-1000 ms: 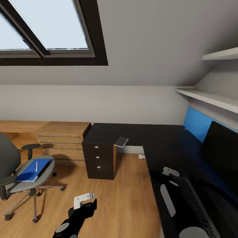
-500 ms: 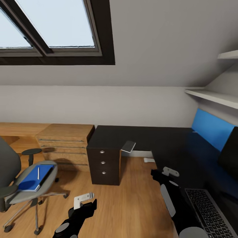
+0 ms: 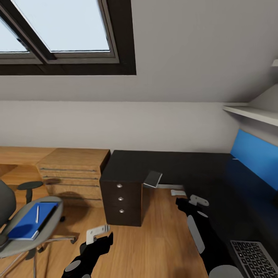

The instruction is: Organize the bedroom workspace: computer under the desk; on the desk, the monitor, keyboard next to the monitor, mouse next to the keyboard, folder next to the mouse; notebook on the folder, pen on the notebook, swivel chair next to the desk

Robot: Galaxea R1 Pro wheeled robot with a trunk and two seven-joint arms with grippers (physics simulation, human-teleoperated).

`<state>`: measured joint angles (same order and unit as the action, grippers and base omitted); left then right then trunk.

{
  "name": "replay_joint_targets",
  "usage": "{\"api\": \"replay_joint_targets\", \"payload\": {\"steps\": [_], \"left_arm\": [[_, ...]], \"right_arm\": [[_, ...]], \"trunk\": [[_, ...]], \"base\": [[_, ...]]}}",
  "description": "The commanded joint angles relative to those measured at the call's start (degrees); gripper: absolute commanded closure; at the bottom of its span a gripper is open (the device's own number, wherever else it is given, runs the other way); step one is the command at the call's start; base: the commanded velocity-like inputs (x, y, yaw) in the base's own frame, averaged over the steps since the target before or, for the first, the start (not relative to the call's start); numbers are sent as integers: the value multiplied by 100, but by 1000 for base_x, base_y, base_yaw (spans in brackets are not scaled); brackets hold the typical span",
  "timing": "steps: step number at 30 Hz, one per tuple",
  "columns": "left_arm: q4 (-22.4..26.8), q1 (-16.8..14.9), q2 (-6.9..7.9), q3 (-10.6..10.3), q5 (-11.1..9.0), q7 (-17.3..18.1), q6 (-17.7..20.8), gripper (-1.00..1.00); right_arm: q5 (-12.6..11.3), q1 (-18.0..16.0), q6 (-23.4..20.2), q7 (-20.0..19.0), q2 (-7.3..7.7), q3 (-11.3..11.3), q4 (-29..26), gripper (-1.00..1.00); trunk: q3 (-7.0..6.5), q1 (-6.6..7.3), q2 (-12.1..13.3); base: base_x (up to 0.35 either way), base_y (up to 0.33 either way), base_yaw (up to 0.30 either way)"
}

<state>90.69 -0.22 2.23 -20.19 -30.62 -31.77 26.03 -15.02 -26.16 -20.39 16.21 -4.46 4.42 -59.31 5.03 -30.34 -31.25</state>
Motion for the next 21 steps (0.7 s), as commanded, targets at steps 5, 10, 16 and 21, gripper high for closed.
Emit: {"api": "replay_joint_targets", "payload": {"steps": [5, 10, 16, 21], "left_arm": [[10, -4, 5, -4, -64, -44, 13, -100], [10, -4, 5, -3, -81, -41, 22, -100], [10, -4, 5, -2, -84, -40, 25, -100], [10, -4, 5, -2, -85, -42, 25, -100]], "right_arm": [[-54, -4, 47, 69, 5, 20, -11, 100], [-60, -4, 84, 73, 6, 34, -10, 100], [-56, -4, 100, 61, 57, 52, -3, 100], [40, -4, 101, 15, 493, 31, 9, 100]], "trunk": [[10, -6, -9], [10, -6, -9], [10, -6, -9], [10, -6, -9]], "base": [[325, 0, -14], [179, 0, -186], [26, 0, -256], [3, 0, -203]]}}
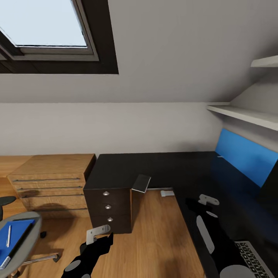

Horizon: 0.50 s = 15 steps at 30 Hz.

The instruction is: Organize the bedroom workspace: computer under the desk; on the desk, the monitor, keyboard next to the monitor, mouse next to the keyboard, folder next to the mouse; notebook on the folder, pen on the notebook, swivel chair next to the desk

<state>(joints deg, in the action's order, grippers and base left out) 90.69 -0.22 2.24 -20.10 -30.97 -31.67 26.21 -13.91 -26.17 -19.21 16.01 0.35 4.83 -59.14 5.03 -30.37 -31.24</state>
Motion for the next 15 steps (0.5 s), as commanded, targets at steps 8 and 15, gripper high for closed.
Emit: {"api": "replay_joint_targets", "payload": {"steps": [8, 15], "left_arm": [[10, -5, 5, -17, -42, -58, 7, -100], [-17, -5, 4, -20, -38, -58, 3, -100]], "right_arm": [[-27, -1064, 1298, 8, 925, -6, 3079, 100], [-33, -1467, 1631, -34, 1189, -16, 3980, 100]], "trunk": [[10, -3, -10], [10, -3, -10]], "base": [[0, 0, -6], [0, 0, 0]]}}
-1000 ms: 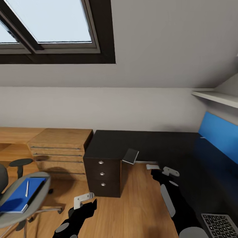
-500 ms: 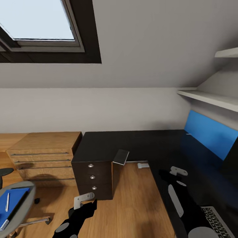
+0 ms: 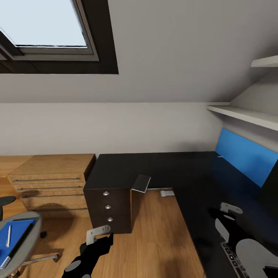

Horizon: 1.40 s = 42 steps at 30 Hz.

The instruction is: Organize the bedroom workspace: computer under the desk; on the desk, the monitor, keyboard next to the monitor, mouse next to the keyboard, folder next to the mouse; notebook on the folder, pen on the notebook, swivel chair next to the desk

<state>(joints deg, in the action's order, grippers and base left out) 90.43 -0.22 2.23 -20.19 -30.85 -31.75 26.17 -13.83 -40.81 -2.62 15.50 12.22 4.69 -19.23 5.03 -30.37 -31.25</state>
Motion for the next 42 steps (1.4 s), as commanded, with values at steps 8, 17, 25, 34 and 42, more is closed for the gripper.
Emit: {"api": "replay_joint_targets", "payload": {"steps": [8, 17, 25, 34, 42], "left_arm": [[6, -4, 5, -11, -44, -49, 8, -100], [9, -4, 5, -11, -41, -50, 11, -100], [40, -4, 5, -11, -35, -50, -4, -100], [153, -4, -8, 0, -58, -51, 6, -100], [199, -4, -15, -3, -55, -59, -4, -100]], "right_arm": [[-88, -229, -825, 22, 339, 16, 76, 100], [-88, -281, -1142, 36, 394, 23, 71, 100], [-78, -303, -1668, 63, 404, 23, 70, 100], [-60, -307, -2020, 87, 404, 23, 55, 100], [-59, -307, -2038, 133, 404, 23, 51, 100]], "trunk": [[10, -3, -9], [10, -3, -9], [10, -3, -9], [10, -3, -9], [82, -91, -170]], "base": [[0, 0, 0], [0, 0, 0], [0, 0, 0], [0, 0, 0], [0, 0, 0]]}}
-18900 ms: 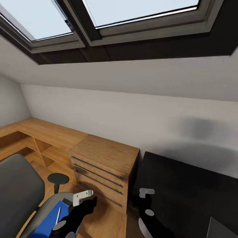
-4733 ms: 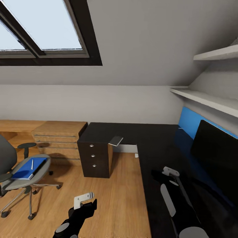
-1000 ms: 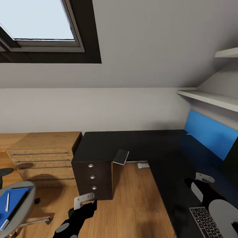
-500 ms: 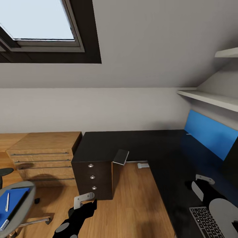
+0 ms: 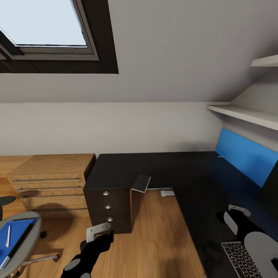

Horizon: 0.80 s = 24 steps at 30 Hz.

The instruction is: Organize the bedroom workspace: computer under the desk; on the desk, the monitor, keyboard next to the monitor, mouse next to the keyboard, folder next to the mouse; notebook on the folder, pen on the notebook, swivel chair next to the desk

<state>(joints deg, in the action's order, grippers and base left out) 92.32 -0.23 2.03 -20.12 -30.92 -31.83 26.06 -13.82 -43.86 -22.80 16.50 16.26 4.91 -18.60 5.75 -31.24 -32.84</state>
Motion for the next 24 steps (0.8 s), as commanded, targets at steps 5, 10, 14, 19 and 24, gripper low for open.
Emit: {"api": "replay_joint_targets", "payload": {"steps": [5, 10, 14, 19, 24], "left_arm": [[14, -4, 7, -10, -46, -54, 4, -100], [14, -4, 2, -15, -38, -59, 4, -100], [14, -4, -1, -18, -31, -60, 4, -100], [11, -4, -1, -19, -29, -60, 4, -100], [8, -4, -1, -19, -29, -60, 4, -100]], "right_arm": [[-60, -2, -21, 38, 0, 1, -9, 100], [-47, -5, -27, 45, -7, 1, -12, 100], [-38, -3, -35, 46, -15, -5, -8, 100], [-37, -6, -98, 79, -24, -14, -4, 100], [-40, -4, -111, 89, -26, -16, -7, 100]], "trunk": [[100, -113, -211], [190, -223, -412], [261, -311, -572], [351, -420, -773], [441, -530, -974]], "base": [[0, 0, 0], [0, 0, 0], [0, 0, 0], [0, 0, 0], [0, 0, 0]]}}
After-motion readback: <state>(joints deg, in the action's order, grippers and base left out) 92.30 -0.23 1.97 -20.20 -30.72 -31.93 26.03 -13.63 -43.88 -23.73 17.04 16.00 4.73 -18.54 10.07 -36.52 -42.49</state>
